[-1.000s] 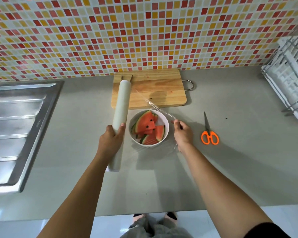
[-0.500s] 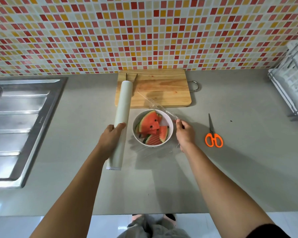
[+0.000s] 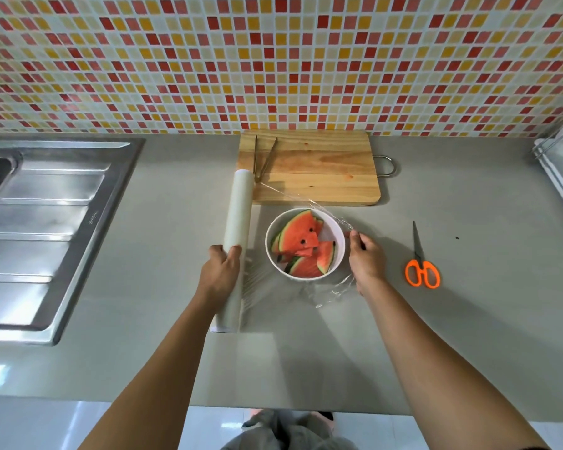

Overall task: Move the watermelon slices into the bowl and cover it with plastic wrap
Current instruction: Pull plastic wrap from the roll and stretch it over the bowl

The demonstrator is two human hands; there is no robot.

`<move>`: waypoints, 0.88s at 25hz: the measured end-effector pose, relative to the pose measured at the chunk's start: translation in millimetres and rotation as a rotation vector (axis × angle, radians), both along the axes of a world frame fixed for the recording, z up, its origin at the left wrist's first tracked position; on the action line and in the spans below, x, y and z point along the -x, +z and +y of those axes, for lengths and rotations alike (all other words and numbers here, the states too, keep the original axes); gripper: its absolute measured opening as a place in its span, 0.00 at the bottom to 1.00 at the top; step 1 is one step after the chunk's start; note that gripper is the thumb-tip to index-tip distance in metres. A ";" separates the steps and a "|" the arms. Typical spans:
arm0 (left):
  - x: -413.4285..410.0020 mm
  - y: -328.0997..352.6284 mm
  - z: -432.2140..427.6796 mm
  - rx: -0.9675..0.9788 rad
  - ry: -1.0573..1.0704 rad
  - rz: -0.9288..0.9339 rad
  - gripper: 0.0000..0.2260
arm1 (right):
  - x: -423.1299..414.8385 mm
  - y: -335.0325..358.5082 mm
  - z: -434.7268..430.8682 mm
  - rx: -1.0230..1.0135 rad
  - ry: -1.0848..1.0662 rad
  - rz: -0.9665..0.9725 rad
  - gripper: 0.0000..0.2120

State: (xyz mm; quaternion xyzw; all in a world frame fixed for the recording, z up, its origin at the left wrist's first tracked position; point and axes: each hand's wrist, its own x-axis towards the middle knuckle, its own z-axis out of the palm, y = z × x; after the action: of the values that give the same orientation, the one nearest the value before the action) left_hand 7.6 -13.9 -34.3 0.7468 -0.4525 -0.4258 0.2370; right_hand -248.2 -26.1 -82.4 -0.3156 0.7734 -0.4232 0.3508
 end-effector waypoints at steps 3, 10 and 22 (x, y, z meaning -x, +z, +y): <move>-0.2 -2.4 2.0 0.010 0.000 -0.013 0.16 | -0.8 -1.0 -0.1 -0.001 0.000 -0.023 0.16; -10.4 -9.6 5.3 -0.061 -0.061 -0.064 0.20 | -0.3 -5.2 -2.7 -0.032 -0.008 -0.133 0.17; -18.3 -8.8 20.6 -0.202 0.043 0.292 0.25 | -2.1 6.8 1.2 -0.085 -0.087 -0.408 0.15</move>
State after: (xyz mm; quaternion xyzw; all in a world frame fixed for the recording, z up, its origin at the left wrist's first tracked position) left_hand 25.8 6.7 -43.1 0.7068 -0.3520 -0.5677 0.2329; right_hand -246.1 -24.9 -75.6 -0.1744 0.7165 -0.4599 0.4946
